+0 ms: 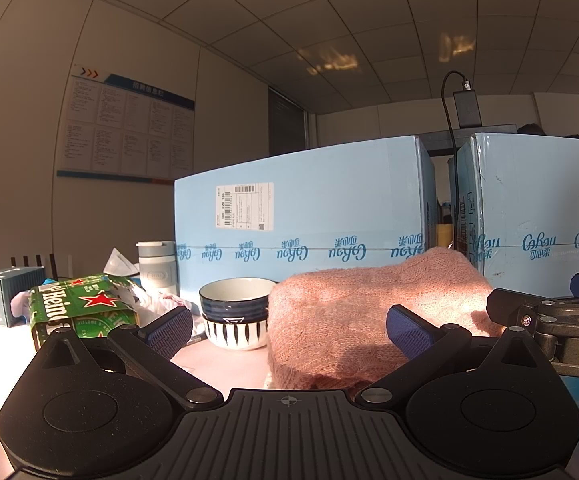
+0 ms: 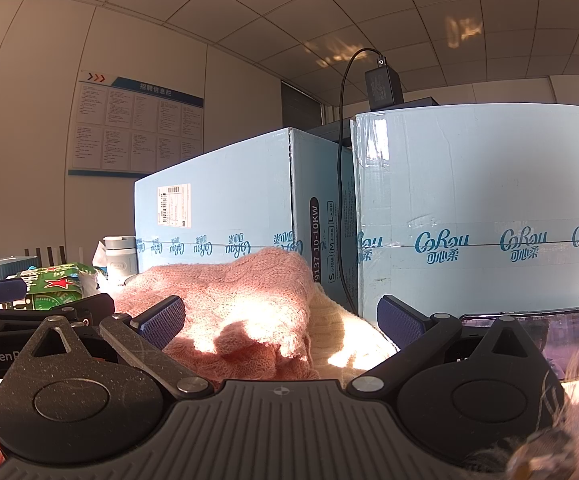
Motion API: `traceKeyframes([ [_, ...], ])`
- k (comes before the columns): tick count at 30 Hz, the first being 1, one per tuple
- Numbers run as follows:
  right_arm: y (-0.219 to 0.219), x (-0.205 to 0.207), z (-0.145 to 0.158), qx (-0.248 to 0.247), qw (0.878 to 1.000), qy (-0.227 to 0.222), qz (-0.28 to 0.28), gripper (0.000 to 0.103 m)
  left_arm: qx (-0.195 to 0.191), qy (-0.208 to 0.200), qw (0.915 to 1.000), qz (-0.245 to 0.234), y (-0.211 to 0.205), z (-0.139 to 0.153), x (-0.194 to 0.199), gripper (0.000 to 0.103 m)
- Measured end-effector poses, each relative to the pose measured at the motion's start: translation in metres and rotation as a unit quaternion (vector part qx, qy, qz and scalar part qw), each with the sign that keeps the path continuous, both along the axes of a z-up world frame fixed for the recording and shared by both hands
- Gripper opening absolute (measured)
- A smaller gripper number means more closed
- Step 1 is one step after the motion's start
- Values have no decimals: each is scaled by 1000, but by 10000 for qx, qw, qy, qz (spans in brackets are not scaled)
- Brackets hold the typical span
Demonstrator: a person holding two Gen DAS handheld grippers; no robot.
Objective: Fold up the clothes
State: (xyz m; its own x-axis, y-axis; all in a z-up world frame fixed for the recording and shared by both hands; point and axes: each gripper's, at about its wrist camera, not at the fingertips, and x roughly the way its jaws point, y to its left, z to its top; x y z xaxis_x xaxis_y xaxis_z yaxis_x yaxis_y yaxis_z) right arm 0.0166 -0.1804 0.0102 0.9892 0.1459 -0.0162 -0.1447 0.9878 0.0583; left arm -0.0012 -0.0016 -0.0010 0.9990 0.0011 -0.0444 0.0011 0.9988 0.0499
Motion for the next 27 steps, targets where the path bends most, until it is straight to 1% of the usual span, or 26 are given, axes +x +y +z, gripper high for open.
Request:
traceKeyframes([
  [18, -2, 0, 0, 4, 10000, -4, -12, 103, -33, -51, 10000, 18, 1, 1, -1, 103],
  [22, -4, -2, 0, 55, 9999, -89, -32, 103, -101, -67, 9999, 40, 3, 1, -1, 103],
  [27, -3, -6, 1, 49, 9996, -207, -210, 103, -172, -131, 9998, 53, 5, 1, -3, 103],
])
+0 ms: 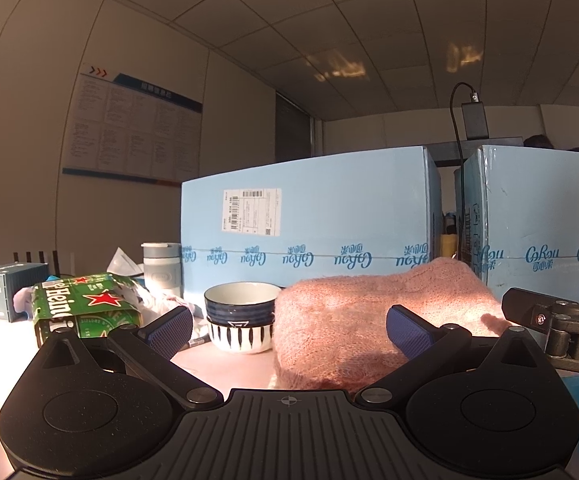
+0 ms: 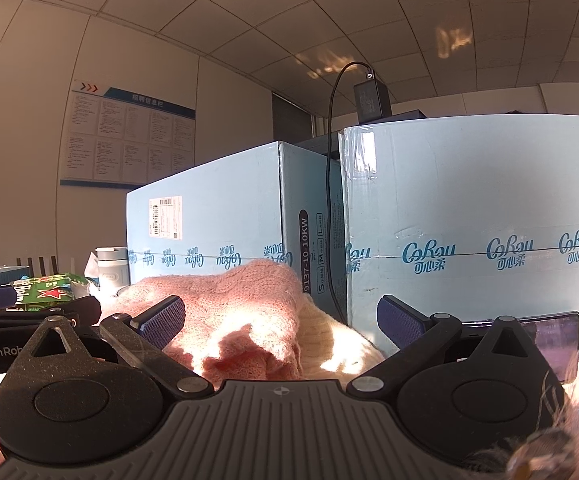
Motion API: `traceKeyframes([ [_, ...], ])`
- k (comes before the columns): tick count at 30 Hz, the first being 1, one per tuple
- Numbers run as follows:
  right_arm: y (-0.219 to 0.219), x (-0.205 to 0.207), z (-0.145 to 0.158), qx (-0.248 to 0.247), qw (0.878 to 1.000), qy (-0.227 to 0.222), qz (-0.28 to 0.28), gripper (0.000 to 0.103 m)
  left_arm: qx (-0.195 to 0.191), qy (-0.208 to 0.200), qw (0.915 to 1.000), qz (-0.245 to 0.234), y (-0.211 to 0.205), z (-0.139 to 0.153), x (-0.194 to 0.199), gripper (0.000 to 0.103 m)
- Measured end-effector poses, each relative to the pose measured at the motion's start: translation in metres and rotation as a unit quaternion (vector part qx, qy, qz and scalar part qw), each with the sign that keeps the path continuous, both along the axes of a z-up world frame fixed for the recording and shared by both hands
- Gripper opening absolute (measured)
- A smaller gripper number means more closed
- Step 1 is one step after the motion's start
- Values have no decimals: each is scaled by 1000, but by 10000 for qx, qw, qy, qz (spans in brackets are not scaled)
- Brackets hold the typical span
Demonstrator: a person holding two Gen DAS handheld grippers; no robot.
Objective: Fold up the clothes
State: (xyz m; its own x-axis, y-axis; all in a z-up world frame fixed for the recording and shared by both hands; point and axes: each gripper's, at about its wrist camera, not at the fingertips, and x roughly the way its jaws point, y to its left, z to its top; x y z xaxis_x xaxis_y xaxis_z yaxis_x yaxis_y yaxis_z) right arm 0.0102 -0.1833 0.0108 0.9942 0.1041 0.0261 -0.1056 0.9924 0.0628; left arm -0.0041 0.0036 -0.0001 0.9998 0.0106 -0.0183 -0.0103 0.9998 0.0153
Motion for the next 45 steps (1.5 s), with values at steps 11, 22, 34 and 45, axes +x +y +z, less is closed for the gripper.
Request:
traceKeyframes([
  [11, -3, -13, 0, 61, 9985, -280, -470, 103, -291, -408, 9987, 58, 8, 2, -5, 103],
  [22, -6, -42, 10, 214, 9914, -609, -1137, 103, -606, -327, 9975, -183, 17, 1, 1, 103],
  [34, -25, -114, 33, 250, 9808, -726, -1793, 103, -851, -825, 9902, -735, 19, 1, -11, 103],
  [45, -61, -197, 40, 73, 9625, -856, -2573, 103, -469, -895, 9882, -1150, 2, 2, -14, 103],
])
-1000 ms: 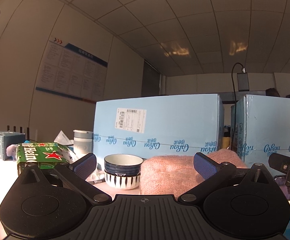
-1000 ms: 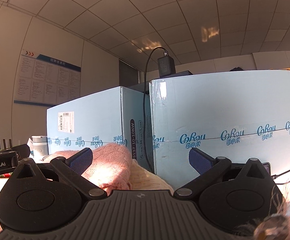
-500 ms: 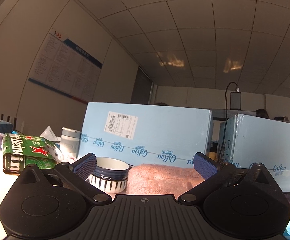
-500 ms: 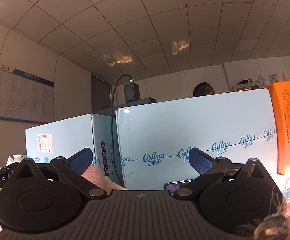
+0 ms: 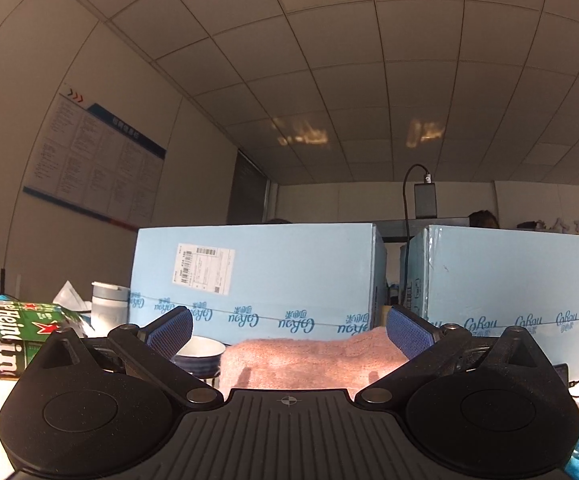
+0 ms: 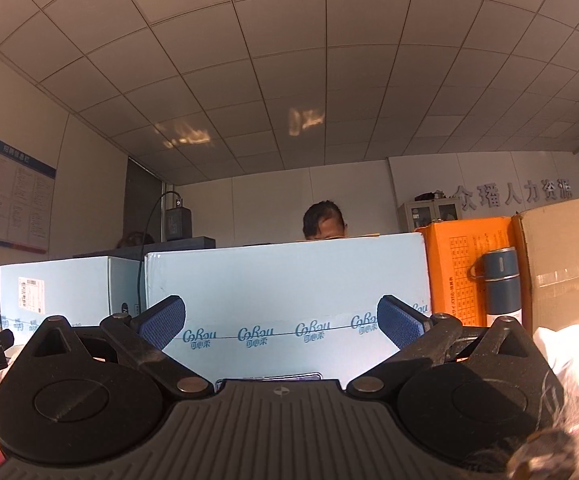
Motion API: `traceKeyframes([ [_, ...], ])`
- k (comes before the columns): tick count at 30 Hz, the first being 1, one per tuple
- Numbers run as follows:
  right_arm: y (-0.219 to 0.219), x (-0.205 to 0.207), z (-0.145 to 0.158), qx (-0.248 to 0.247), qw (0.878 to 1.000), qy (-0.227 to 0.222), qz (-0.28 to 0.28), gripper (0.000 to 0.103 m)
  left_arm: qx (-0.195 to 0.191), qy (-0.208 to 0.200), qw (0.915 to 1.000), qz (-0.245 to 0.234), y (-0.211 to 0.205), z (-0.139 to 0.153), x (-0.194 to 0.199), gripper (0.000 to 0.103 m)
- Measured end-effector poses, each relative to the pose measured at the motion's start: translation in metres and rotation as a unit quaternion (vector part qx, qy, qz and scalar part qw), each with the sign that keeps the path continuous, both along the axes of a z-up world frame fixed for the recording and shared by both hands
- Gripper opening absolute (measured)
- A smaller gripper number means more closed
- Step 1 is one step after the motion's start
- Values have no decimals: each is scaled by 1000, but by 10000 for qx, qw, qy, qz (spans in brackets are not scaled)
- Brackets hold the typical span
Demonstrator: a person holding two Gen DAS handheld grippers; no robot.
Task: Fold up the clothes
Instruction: 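Swing both tools away from the sweater toward the vacuum bottle area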
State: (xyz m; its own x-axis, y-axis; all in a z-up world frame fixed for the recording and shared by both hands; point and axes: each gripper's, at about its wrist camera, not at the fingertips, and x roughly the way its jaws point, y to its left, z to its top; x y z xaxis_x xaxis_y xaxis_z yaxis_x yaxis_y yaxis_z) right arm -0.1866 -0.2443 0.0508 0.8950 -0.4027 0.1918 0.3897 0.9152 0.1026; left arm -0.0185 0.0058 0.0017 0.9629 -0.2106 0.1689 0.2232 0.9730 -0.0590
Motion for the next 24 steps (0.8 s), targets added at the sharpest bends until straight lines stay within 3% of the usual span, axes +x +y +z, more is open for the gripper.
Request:
traceKeyframes([
  [5, -23, -40, -6, 257, 9992, -3, -306, 103, 71, 167, 9989, -423, -15, 6, -7, 103],
  [11, -54, -79, -11, 508, 9962, -90, -703, 103, 313, -198, 9900, -1362, -64, 28, -45, 103],
  [15, -79, -104, -17, 756, 9914, -153, -1059, 103, 591, -270, 9714, -2284, -108, 44, -64, 103],
  [24, -156, -163, -41, 1605, 9676, 21, -1948, 103, 930, -560, 9250, -3641, -223, 47, -103, 103],
])
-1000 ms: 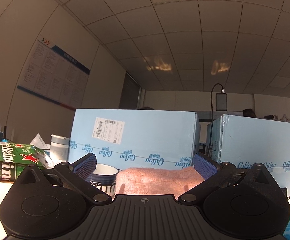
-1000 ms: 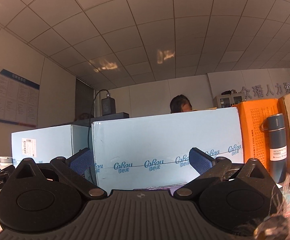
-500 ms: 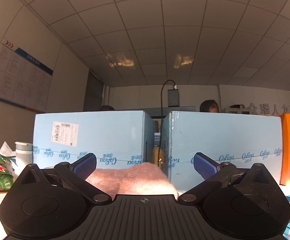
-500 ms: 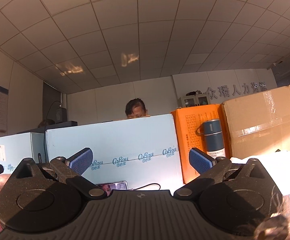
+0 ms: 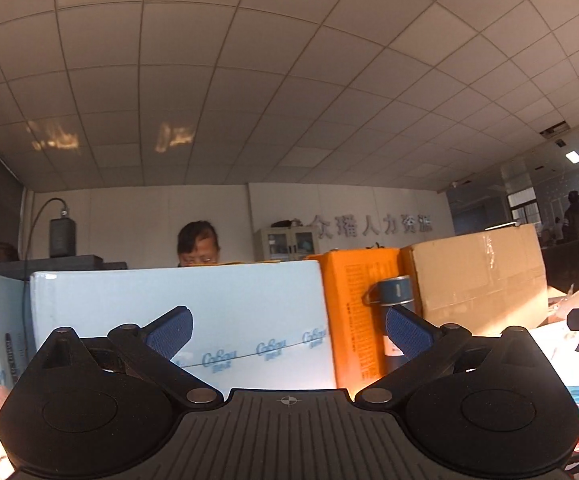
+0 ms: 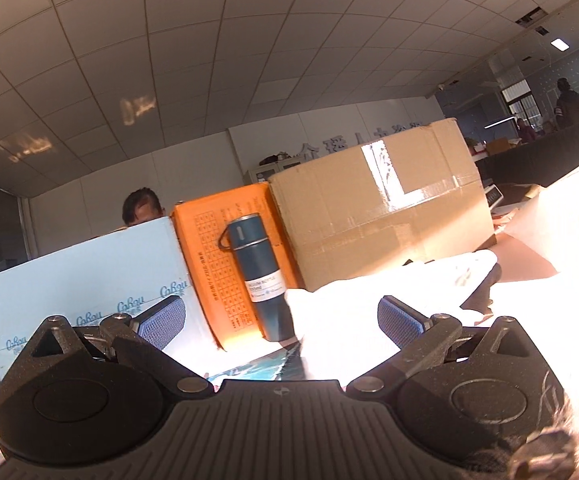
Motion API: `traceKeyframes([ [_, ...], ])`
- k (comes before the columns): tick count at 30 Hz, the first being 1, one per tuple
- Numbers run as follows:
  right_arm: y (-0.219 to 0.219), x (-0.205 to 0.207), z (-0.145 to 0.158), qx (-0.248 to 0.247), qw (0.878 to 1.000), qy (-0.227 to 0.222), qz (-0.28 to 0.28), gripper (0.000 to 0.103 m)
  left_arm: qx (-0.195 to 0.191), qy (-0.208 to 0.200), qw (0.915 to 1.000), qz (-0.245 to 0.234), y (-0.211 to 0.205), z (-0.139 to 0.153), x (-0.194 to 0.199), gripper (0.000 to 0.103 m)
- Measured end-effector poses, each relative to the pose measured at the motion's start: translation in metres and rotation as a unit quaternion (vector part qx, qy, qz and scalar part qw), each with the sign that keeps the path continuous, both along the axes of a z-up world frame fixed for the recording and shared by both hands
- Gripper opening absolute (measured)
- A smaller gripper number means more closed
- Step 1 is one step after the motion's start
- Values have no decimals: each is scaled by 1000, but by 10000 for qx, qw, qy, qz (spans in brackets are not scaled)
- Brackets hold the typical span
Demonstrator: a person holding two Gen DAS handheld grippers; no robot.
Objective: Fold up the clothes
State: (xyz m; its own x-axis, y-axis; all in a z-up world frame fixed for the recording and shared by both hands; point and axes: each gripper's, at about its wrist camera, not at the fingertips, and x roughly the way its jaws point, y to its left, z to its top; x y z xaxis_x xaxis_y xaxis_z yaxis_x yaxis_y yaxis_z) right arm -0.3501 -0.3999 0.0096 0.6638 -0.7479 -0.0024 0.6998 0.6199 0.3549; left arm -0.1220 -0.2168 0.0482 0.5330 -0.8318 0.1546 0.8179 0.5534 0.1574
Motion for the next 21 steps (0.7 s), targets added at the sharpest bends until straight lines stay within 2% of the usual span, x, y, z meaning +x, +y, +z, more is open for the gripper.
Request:
traceKeyframes([
  [3, -31, -21, -7, 345, 9990, -41, -287, 103, 207, -61, 9990, -386, -44, -3, -15, 103],
  [8, -95, -51, -17, 1216, 9899, -375, -627, 103, 829, -206, 9926, -858, -131, -12, -46, 103],
  [12, -153, -58, -26, 1843, 9804, -499, -477, 103, 1226, -544, 9846, -1120, -197, -23, -78, 103],
  [17, -195, -61, -30, 1861, 9756, -889, -753, 103, 1843, -1011, 9655, -1540, -245, -47, -119, 103],
  [20, -204, -58, -36, 1682, 9757, -1230, -679, 103, 2127, -1086, 9544, -1790, -262, -63, -134, 103],
  [21, -208, -60, -40, 1758, 9729, -1401, -547, 103, 2215, -1127, 9500, -1889, -268, -67, -137, 103],
])
